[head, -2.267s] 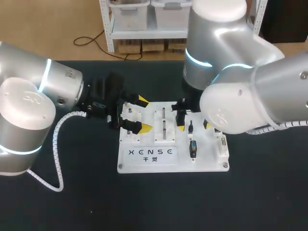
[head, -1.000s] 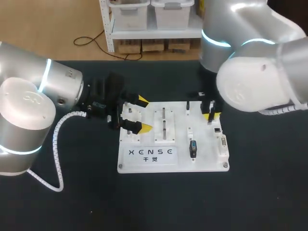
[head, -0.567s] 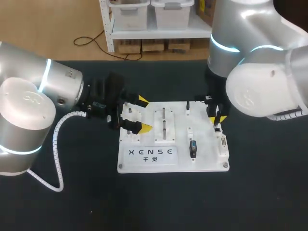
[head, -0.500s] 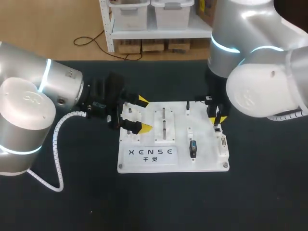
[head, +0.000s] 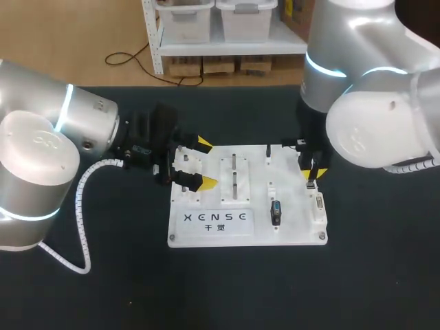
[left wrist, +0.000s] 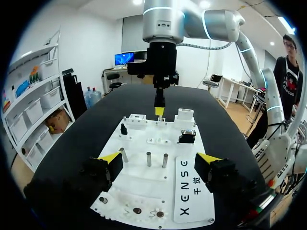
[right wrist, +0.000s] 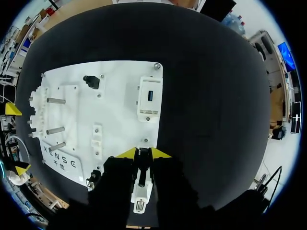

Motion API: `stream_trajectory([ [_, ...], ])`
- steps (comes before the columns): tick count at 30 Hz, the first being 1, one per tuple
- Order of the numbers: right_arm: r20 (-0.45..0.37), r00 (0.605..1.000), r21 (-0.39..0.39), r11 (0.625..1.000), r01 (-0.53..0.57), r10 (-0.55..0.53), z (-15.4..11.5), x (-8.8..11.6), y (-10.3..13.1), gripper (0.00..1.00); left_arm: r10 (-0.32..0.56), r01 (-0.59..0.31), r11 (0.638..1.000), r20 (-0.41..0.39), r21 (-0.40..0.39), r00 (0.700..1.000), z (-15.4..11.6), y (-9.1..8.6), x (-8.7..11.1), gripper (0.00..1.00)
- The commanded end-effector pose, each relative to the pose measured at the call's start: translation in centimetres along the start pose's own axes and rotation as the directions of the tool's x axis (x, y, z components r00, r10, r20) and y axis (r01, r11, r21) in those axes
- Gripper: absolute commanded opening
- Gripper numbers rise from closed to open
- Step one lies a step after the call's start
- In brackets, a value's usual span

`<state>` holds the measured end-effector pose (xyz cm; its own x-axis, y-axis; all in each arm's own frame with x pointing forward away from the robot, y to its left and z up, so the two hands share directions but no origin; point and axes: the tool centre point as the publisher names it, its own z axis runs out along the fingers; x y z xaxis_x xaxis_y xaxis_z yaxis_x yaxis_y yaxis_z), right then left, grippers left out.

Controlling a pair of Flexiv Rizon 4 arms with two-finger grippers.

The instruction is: Insert the Ethernet cable into its matching sockets.

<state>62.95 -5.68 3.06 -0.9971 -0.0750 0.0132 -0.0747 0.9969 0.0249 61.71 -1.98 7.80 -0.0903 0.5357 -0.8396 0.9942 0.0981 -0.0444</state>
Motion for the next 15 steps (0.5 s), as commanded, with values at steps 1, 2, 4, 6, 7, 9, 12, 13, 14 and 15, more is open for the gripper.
stream_trajectory([
  [1,0.002,1.000,-0.003,1.000,-0.001,0.001,0.27,0.09,-0.11,0.00,0.000,0.000,1.000,0.000,0.001,1.000,0.09,0.10,0.06,1.00],
  [2,0.001,1.000,-0.002,1.000,-0.001,0.001,0.27,0.09,-0.10,0.00,0.000,0.000,1.000,0.000,0.001,1.000,0.09,0.10,0.06,1.00],
  [4,0.000,1.000,-0.002,1.000,-0.001,0.001,0.25,0.15,-0.05,0.00,0.000,0.000,1.000,0.000,0.001,1.000,0.09,0.10,0.06,1.00],
  [6,-0.003,1.000,-0.002,1.000,-0.002,0.002,0.31,0.24,-0.07,0.00,0.000,0.000,1.000,0.000,0.001,1.000,0.09,0.10,0.06,1.00],
  [7,-0.004,1.000,-0.001,1.000,-0.003,0.003,0.37,0.25,-0.11,0.00,0.000,0.000,1.000,0.000,0.001,1.000,0.09,0.10,0.06,1.00],
  [9,-0.006,1.000,-0.001,1.000,-0.003,0.003,0.34,0.25,-0.14,0.00,0.000,0.000,1.000,0.000,0.001,1.000,0.09,0.10,0.06,1.00],
  [12,-0.006,1.000,0.002,1.000,-0.004,0.004,0.19,0.25,-0.18,0.00,0.000,0.000,1.000,0.000,0.001,1.000,0.09,0.10,0.06,1.00],
  [13,-0.006,1.000,0.003,1.000,-0.004,0.004,0.18,0.25,-0.19,0.00,0.000,0.000,1.000,0.000,0.001,1.000,0.09,0.10,0.06,1.00],
  [14,-0.006,1.000,0.004,1.000,-0.005,0.005,0.18,0.25,-0.20,0.00,0.000,0.000,1.000,0.000,0.001,1.000,0.09,0.10,0.06,1.00],
  [15,-0.006,1.000,0.006,1.000,-0.005,0.005,0.18,0.25,-0.21,0.00,0.000,0.000,1.000,0.000,0.001,1.000,0.09,0.10,0.06,1.00],
])
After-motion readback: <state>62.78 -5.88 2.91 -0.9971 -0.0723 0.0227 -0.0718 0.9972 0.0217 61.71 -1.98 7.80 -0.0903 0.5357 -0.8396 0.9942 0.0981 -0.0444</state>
